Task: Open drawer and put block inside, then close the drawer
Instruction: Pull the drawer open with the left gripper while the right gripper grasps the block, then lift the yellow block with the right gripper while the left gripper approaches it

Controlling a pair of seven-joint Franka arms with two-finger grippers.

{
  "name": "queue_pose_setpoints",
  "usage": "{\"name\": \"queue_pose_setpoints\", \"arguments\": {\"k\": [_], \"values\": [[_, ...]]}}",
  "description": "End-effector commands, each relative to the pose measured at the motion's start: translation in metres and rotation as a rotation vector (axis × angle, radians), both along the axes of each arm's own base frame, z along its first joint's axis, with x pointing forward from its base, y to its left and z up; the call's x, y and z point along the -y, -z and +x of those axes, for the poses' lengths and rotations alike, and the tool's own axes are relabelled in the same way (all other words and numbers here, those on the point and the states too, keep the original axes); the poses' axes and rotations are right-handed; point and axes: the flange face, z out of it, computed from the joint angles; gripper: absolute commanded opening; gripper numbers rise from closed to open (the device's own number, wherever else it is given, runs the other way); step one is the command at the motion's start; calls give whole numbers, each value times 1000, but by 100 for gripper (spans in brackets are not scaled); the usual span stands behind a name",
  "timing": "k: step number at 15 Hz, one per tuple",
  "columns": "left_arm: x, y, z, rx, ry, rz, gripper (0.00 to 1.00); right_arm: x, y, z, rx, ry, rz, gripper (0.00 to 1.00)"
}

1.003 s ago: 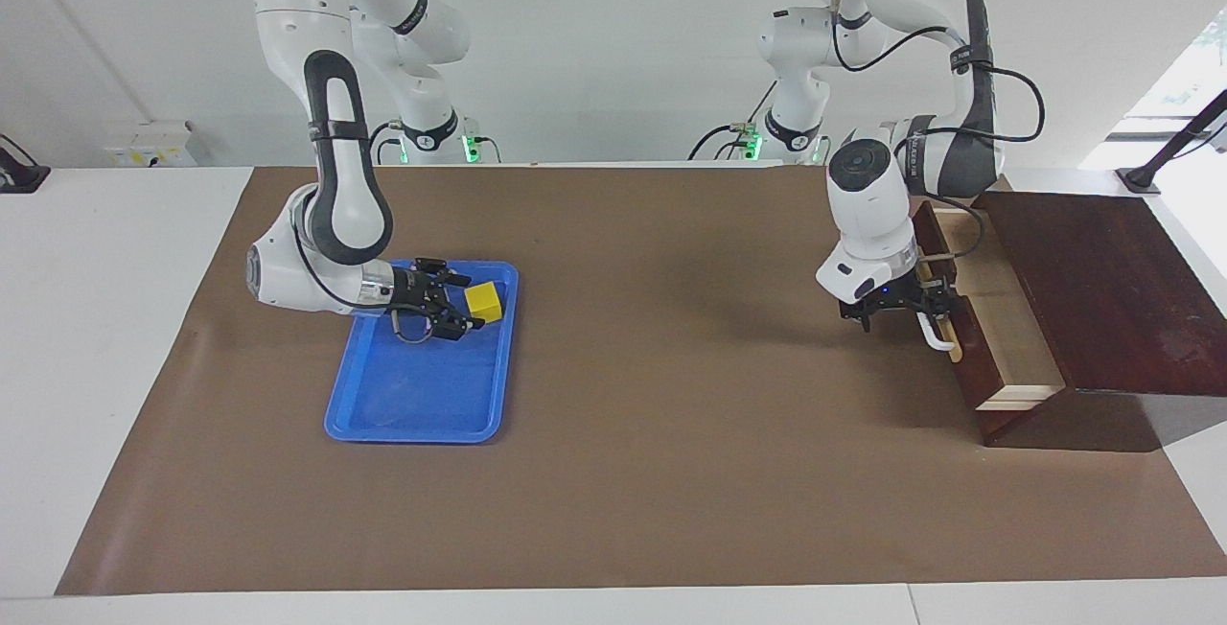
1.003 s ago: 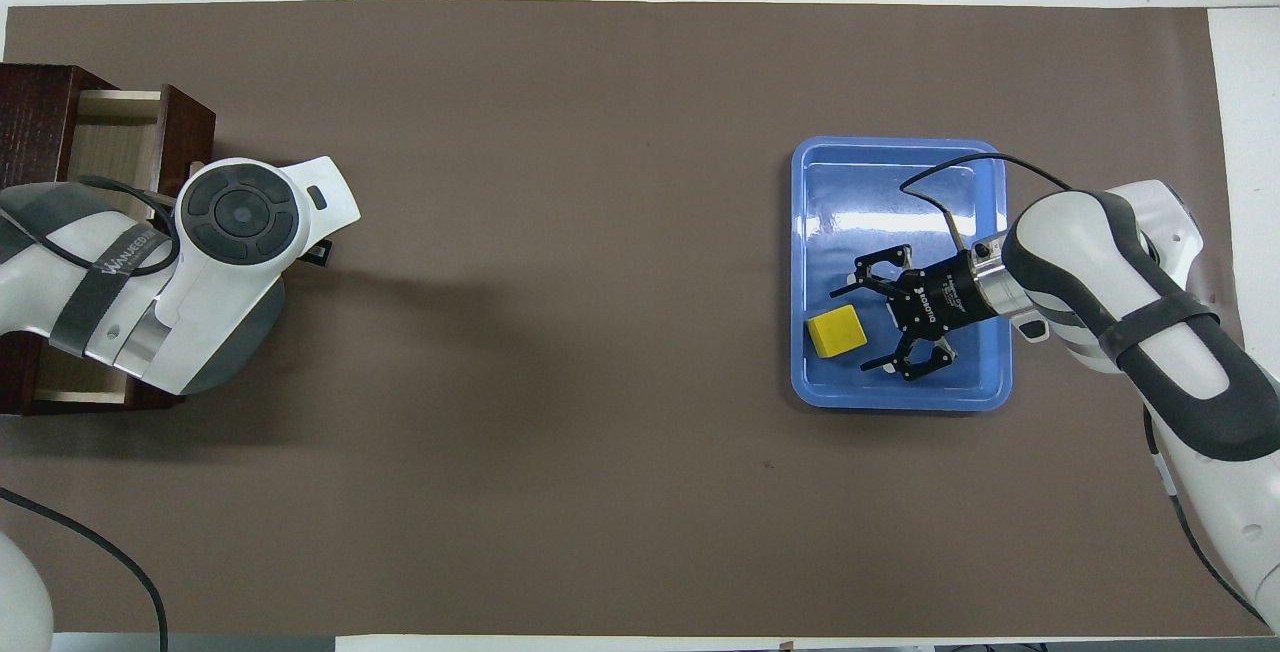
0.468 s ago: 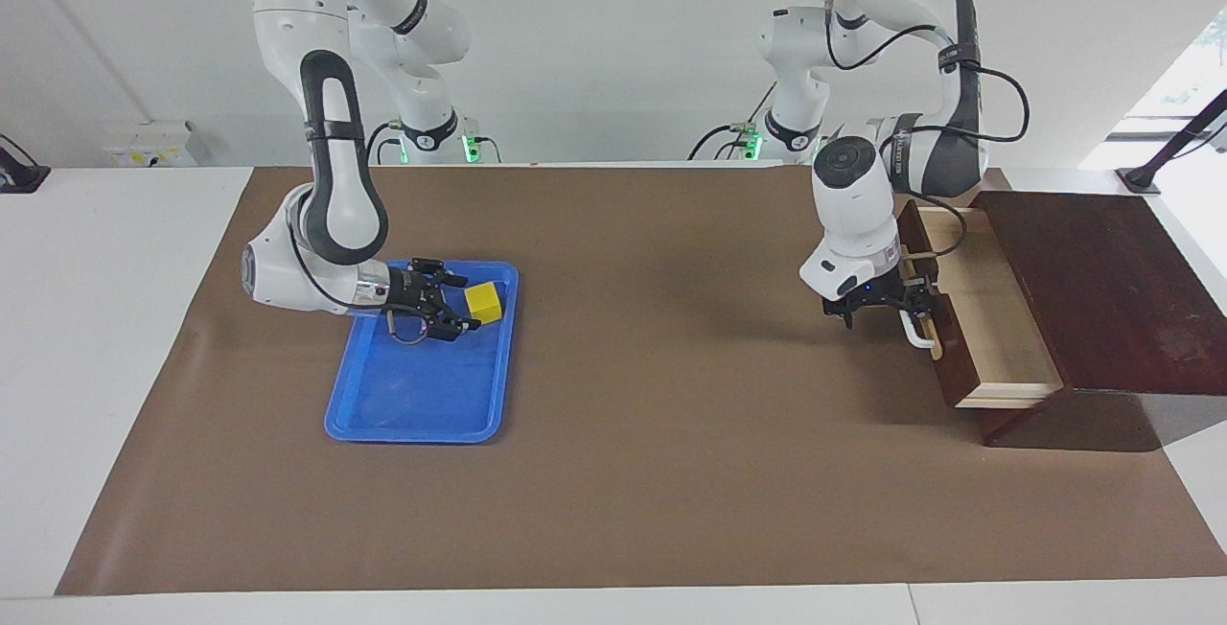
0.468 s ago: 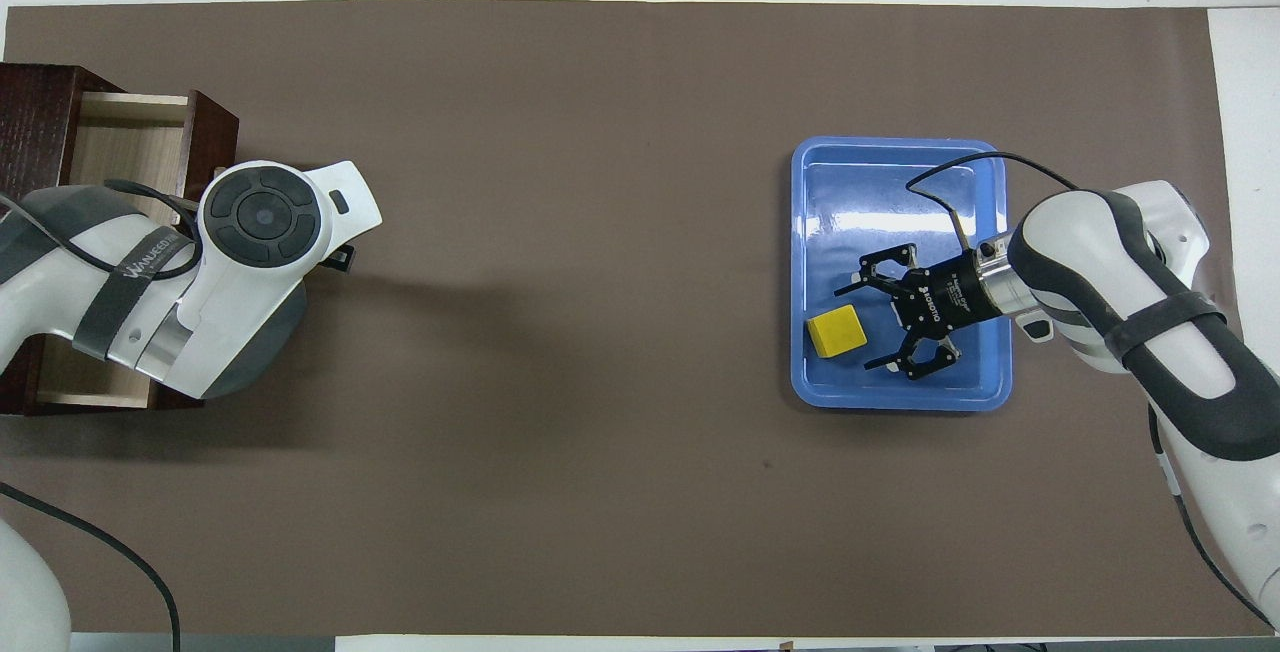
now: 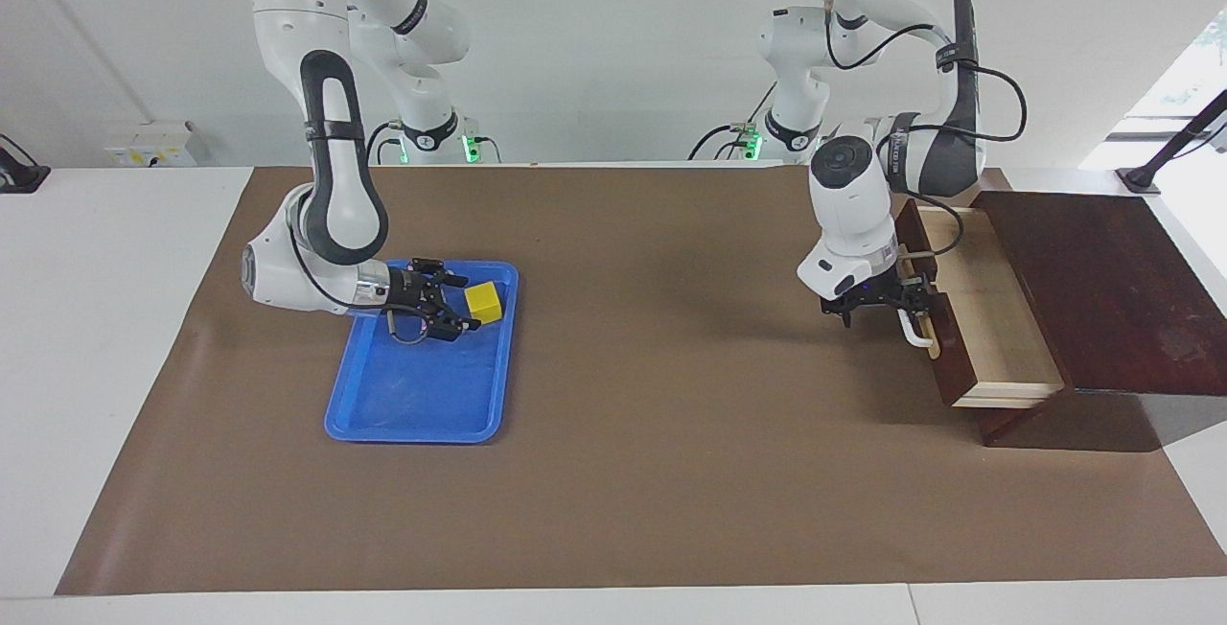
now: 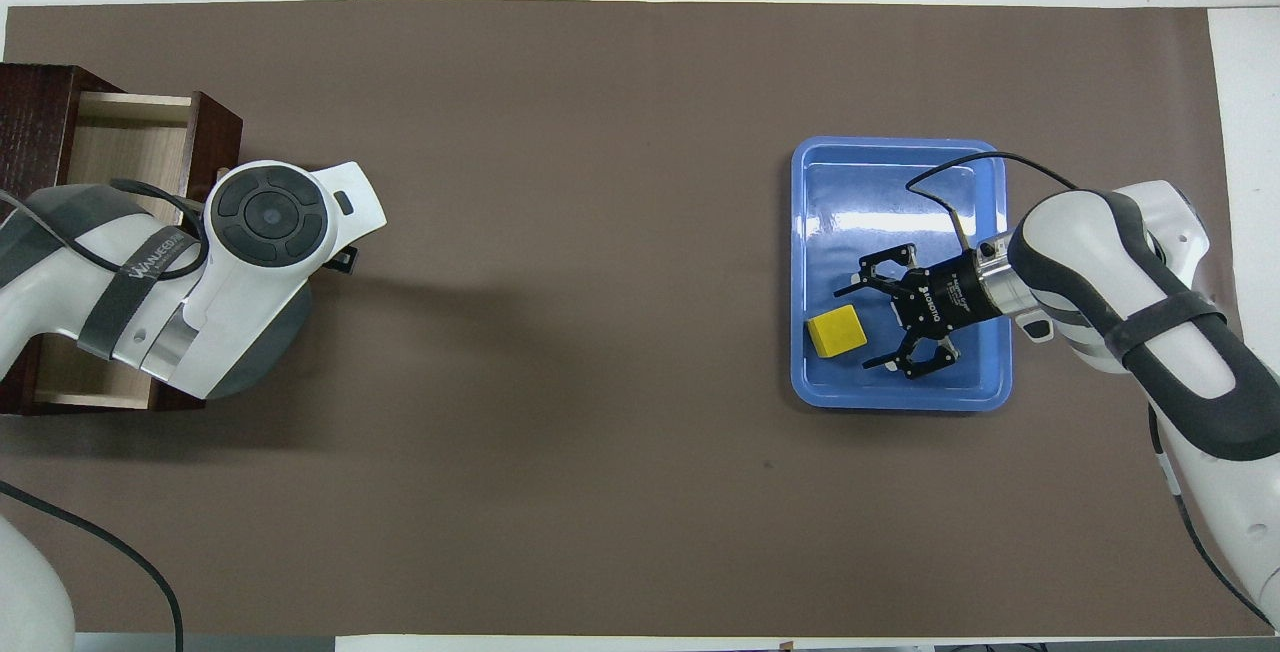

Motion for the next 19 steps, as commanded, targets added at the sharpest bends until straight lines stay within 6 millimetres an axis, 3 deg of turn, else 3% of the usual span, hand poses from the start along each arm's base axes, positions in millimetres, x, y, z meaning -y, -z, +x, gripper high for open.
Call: {"name": "queue_pose_setpoints", "arguments": {"k": [1,4,5,9,11,15,19], "values": [[24,-2,-8,-14,2,-18,100,0,-6,-3,14,29,16,71],[24,-2,-8,-13,2,-19,100,1,-7,-2,8,40,13,10],[24,-2,-8,-13,4,-19,100,1,-8,-1,8,41,12,0],[23,-6,-6,-13,2,-16,100,-3,-24,12,42,35,19,0],[19,-13,-2,-14,-7,-9,100,-7,-48,30,38,70,10,0],[13,-36,5,-41,31,21,100,-20,-122,70,22,152,3,0],[10,-65,10,-66,14,55,100,-88,-189,89,33,187,-15,0]]}}
